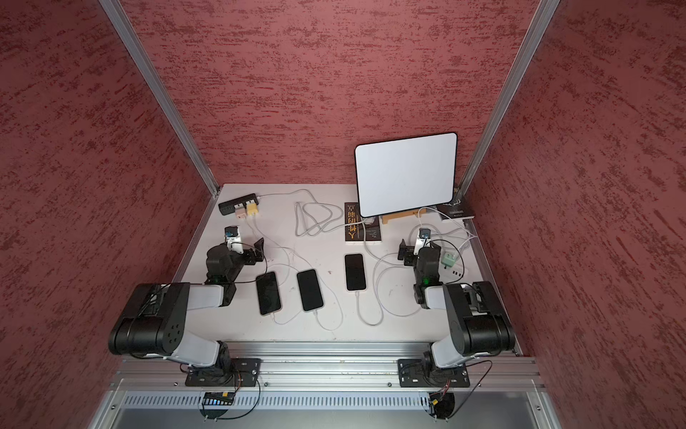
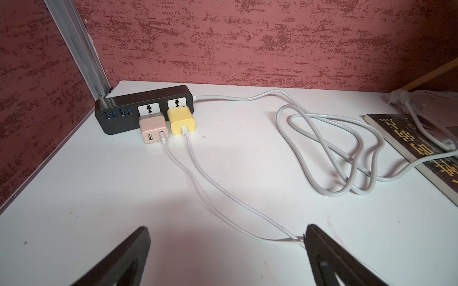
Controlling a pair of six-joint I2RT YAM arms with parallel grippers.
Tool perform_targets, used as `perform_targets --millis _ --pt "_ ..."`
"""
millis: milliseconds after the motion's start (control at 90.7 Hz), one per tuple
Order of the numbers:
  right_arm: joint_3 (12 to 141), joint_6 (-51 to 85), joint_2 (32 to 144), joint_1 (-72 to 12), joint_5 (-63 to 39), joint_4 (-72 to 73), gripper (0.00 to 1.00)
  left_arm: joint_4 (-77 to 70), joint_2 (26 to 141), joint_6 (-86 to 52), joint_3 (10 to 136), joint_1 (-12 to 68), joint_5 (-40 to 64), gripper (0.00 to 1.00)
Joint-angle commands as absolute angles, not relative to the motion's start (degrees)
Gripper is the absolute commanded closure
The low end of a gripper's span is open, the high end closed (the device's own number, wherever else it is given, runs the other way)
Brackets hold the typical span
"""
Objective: Unplug the charging cable from the phone
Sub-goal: Pick up the phone at the center of the board.
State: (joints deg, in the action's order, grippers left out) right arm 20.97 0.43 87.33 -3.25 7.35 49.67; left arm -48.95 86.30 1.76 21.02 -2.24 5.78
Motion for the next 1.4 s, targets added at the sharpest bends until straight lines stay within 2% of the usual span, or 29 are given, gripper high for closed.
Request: perform_targets --millis 0,1124,1190,1278,1388 --pt "22.18 0.00 87.80 -2.63 8.79 51.29 0.01 -50.28 87.13 1.24 21.89 -2.72 6.35 0.00" --pt "22.08 0.07 87.76 -2.64 8.79 51.37 0.01 -50.28 87.11 1.12 21.97 -2.86 6.75 0.00" --pt "21.99 -0.03 87.72 -2.64 8.66 51.50 0.01 -46.88 86.00 0.98 23.35 -2.51 4.91 0.00" --pt "25.35 -2.08 84.57 -2.73 4.17 42.96 0.01 -41.29 83.58 0.79 25.35 -1.29 0.49 0.00" --pt "38.27 -0.13 80.47 -3.05 2.34 15.35 0.01 -40.68 81.85 0.96 25.11 -0.39 -1.78 0.00"
